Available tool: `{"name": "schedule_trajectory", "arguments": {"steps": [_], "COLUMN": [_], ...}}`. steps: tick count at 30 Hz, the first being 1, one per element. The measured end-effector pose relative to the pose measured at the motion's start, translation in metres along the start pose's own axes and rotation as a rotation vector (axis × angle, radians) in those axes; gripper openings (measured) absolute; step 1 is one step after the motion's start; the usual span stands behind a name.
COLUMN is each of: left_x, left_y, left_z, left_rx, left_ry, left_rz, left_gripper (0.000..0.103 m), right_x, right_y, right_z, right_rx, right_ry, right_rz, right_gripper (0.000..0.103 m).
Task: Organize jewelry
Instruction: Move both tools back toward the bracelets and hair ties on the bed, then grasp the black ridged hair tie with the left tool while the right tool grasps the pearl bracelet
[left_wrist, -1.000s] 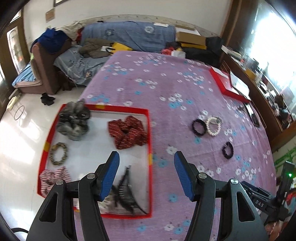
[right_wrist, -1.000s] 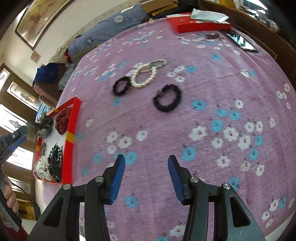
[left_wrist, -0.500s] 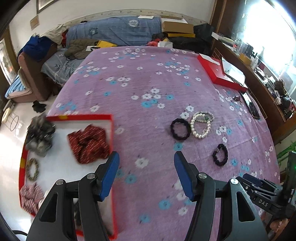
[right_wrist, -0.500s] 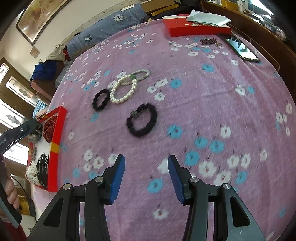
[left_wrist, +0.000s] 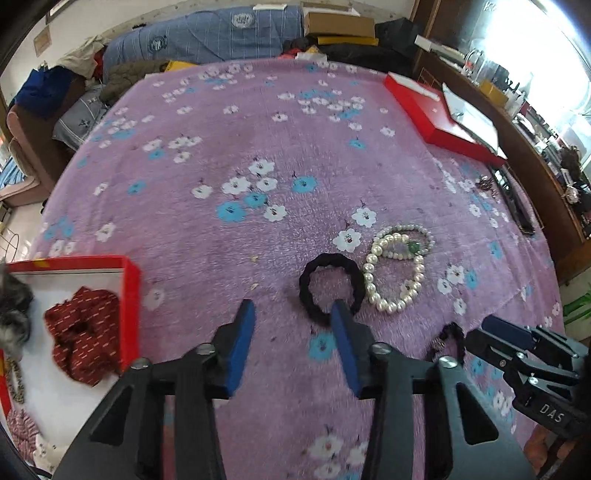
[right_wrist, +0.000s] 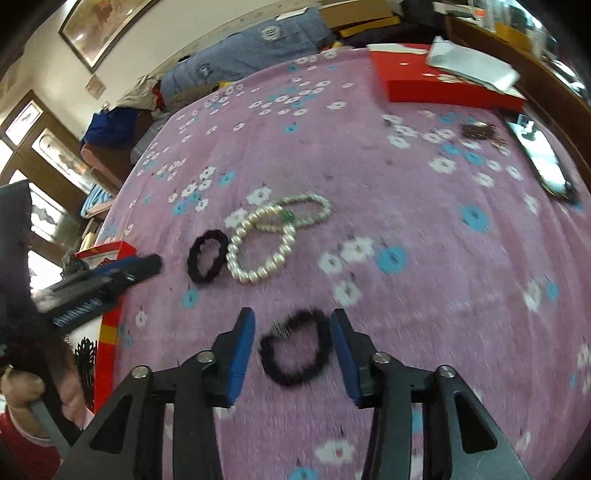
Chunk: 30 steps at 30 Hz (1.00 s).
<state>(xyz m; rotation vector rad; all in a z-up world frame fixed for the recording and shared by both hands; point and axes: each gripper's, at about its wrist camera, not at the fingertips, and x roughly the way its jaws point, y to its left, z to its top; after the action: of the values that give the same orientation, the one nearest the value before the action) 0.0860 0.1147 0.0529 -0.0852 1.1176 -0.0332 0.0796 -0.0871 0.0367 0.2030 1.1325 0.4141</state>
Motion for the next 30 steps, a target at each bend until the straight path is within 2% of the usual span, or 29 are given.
{"name": "schedule_trajectory", "arguments": {"steps": [8,11,16,20,22,23,30], "left_x": [0.036,0.043,0.046,0.047,0.047,0.05,0.038], "left_y": [-0.005,-0.005,-0.007,-0.007,-0.01,-0.01,-0.012], "left_z": [0.009,0.01,0.011,0.011,0.01,0.011,0.001], "left_rx": [-0.002,-0.015,-0.014,-0.014,0.001,-0.003,-0.009], "left_ry": [0.033,0.041,0.031,0.022,0.024,0.049,0.056], "left_rz": [0.031,0.028,0.036,0.042,0.062,0.034,-0.006], "left_gripper": [0.036,0.036,0.036,0.035,0.017,0.005,0.005], "right_x": [0.042,0.053,0.057,0.06,0.061,0.061,0.048], "right_y": [0.0,0.002,0.009,0.011,0.011,0.01,0.004], "right_z": [0.036,0.038,0.042,0.043,0.044,0.044,0.026], "right_rx": [0.002,-0.008,-0.041,-0.071,-0.081,-0.079,-0.064], "right_ry": [0.052,0.069,0.05,0.036,0.034,0.038,0.068], "right_rz": [0.049,0.046,0.03,-0.029,-0.039,-0.038,-0.03], "right_gripper": [0.045,0.045,0.043,0.013,0.011,0.011,0.009]}}
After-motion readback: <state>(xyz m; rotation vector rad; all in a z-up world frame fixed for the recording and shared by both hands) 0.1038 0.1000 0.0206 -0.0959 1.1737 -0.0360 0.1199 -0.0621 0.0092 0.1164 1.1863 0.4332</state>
